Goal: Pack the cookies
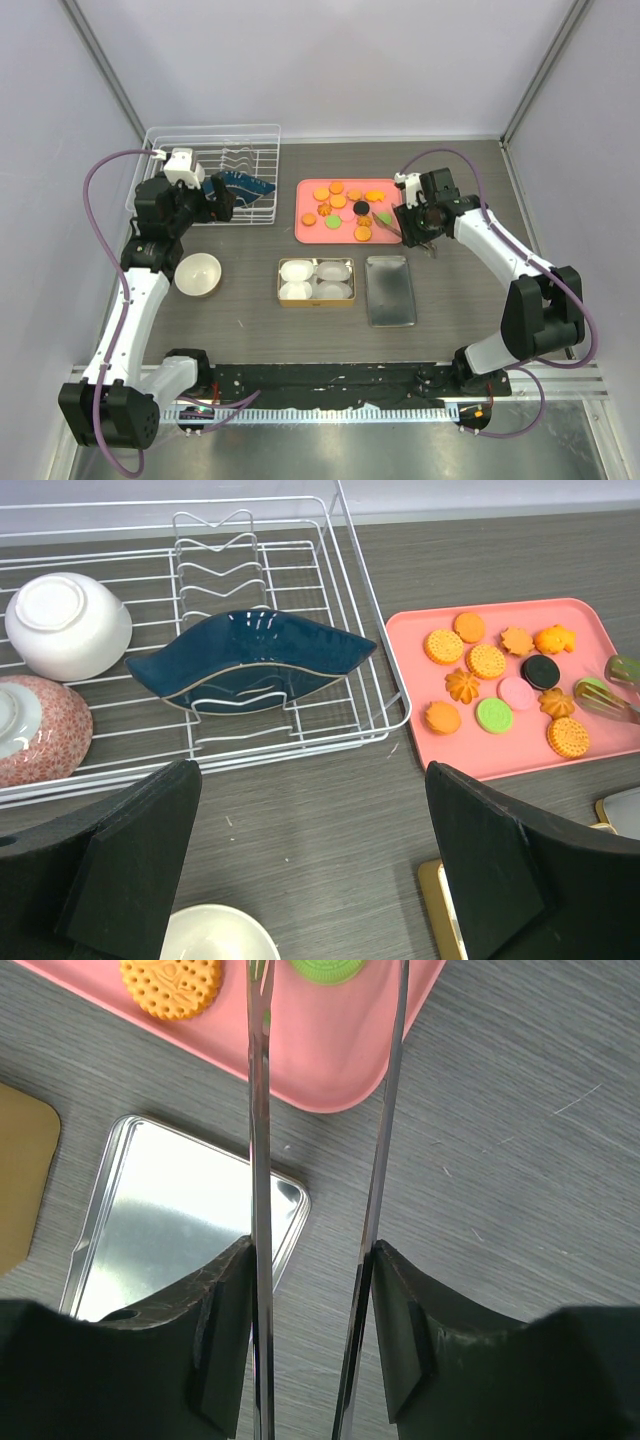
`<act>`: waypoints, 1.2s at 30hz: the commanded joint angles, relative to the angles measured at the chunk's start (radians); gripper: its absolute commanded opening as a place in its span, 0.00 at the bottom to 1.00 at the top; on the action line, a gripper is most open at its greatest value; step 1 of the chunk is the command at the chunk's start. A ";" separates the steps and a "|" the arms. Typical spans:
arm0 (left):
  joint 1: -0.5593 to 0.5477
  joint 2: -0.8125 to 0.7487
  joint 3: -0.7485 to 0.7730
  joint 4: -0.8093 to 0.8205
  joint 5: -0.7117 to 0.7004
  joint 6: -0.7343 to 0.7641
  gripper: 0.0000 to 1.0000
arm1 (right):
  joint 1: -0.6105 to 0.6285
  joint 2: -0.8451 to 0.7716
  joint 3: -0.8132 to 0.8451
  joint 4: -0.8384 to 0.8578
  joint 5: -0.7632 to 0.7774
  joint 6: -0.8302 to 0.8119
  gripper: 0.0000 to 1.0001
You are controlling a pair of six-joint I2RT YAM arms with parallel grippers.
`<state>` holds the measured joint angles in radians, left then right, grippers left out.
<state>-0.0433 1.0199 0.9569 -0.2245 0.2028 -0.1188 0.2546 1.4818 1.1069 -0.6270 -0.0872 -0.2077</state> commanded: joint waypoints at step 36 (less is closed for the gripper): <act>0.005 -0.021 -0.010 0.056 -0.008 0.013 1.00 | 0.006 -0.063 0.179 -0.115 -0.034 0.016 0.26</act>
<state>-0.0433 1.0195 0.9497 -0.2214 0.2024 -0.1188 0.2554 1.4803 1.1961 -0.7197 -0.1173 -0.1757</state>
